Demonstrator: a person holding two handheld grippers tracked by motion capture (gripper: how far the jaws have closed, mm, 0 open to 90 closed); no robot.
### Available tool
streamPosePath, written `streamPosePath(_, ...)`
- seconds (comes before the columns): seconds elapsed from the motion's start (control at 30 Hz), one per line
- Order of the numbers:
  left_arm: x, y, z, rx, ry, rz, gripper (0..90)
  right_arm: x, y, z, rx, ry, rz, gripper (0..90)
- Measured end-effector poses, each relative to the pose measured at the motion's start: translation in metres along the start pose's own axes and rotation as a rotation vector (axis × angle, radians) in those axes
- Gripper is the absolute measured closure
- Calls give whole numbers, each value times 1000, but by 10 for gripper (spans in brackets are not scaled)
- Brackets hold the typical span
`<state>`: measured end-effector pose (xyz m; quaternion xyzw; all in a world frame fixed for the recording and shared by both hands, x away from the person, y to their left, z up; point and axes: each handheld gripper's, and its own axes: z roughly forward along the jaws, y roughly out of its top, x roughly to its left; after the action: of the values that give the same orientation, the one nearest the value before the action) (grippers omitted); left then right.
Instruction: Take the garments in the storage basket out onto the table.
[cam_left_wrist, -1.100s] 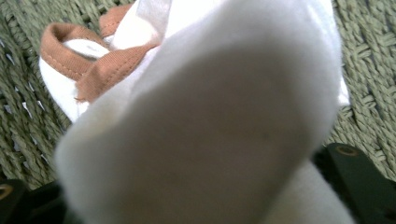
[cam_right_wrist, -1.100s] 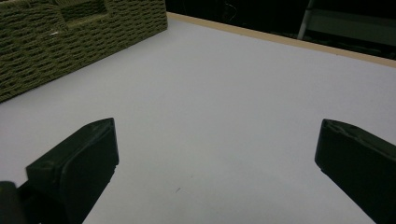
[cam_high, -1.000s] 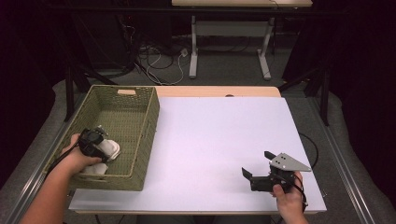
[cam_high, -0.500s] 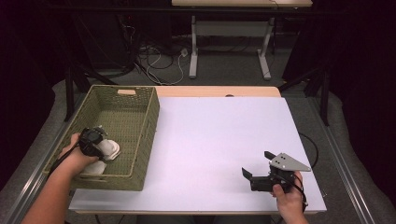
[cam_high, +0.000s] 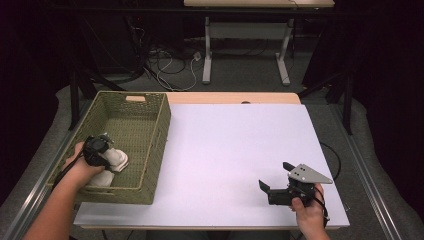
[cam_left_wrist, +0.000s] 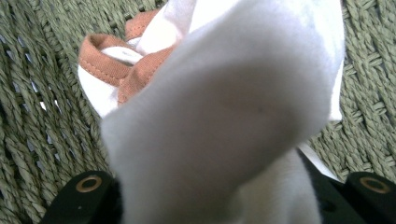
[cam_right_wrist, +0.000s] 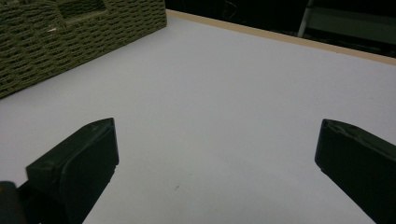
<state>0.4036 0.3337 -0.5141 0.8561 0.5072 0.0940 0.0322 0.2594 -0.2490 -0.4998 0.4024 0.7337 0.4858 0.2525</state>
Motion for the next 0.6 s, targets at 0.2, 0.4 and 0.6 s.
streamPosePath(0.2,1,-1,-1,-14,-17,-34,767,0,0,0,2,1,1,0)
streamPosePath(0.4,3,-1,-3,-29,-21,-42,771,0,0,1,3,1,5,0)
streamPosePath(0.6,5,-2,-6,-55,-38,-71,773,0,-1,1,8,1,2,0)
